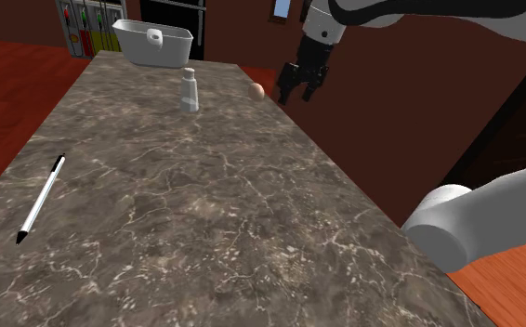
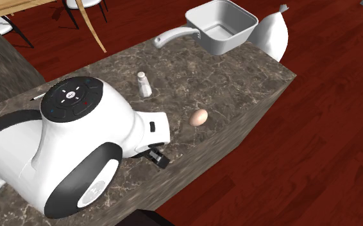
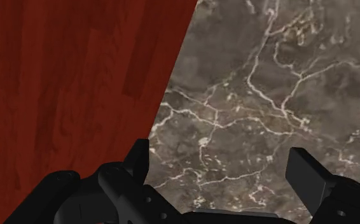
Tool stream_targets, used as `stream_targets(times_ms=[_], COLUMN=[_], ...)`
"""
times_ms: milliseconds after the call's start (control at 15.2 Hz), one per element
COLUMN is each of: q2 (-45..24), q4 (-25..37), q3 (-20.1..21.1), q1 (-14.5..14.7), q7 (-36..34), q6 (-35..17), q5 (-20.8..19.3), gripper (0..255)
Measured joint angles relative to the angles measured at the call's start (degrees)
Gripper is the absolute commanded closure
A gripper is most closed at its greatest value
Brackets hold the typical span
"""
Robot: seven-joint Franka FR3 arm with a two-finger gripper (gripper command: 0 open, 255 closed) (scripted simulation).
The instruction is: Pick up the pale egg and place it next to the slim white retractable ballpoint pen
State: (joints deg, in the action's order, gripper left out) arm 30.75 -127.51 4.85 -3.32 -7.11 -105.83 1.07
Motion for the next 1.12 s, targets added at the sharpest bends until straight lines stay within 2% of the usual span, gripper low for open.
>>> stream_targets(times_ms=[528, 924, 1122], q2=[-16.6, -30.5, -33.7], q4=[12.8, 27.4, 29.9], q3=[0.8, 0.7, 0.4], q1=[-3.0, -4.2, -4.5], q7=[-6.5, -11.7, -12.6], q6=[-4.5, -4.1, -4.9], q5=[-2.5, -5.0, -5.6], gripper=[0, 0, 0])
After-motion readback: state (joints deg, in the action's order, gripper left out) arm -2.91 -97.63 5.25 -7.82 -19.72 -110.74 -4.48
